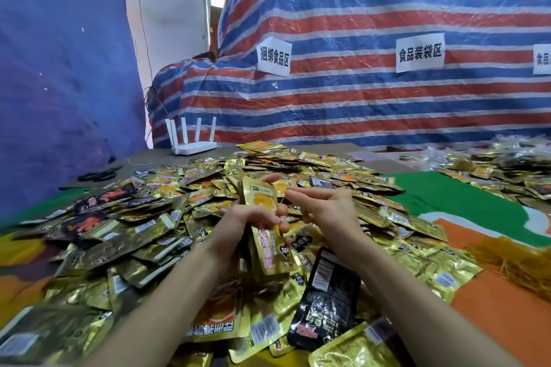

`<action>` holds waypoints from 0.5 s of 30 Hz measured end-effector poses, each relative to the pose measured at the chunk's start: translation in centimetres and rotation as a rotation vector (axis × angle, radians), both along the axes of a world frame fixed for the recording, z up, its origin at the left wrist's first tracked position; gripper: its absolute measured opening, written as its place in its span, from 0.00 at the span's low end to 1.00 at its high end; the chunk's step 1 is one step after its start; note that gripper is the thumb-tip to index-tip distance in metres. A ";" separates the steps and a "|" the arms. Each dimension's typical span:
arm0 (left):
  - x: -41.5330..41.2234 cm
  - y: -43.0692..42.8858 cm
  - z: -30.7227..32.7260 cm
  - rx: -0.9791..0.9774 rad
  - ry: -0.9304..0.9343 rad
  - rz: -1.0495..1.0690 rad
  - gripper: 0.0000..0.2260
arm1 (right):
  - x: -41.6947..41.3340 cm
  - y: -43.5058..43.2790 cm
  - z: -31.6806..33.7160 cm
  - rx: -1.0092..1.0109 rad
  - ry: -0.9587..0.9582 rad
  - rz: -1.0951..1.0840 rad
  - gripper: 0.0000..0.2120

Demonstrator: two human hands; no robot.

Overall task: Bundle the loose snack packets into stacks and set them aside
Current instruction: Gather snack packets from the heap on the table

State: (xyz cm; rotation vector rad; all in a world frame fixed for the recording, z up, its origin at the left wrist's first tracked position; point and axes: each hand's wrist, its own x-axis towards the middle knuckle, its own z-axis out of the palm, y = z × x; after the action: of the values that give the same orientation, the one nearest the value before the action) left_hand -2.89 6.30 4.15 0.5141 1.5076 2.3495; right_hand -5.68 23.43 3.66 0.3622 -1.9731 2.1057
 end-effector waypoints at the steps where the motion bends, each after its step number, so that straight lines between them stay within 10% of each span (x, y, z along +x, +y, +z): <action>1: 0.0 -0.3 0.0 0.114 -0.026 -0.080 0.31 | 0.0 0.2 0.2 -0.005 -0.045 0.082 0.07; 9: -2.0 -2.2 -0.3 0.451 -0.026 -0.093 0.30 | 0.3 1.3 1.8 -0.400 -0.084 0.650 0.06; 15: -2.0 -1.8 -1.0 0.160 -0.097 -0.059 0.14 | 0.1 0.7 1.5 -0.409 -0.091 0.618 0.19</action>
State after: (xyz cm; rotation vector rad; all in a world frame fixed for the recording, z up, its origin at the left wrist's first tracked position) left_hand -4.85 4.49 3.18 0.4672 1.2524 2.4246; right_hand -5.56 24.16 5.18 0.8933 -1.5323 2.8658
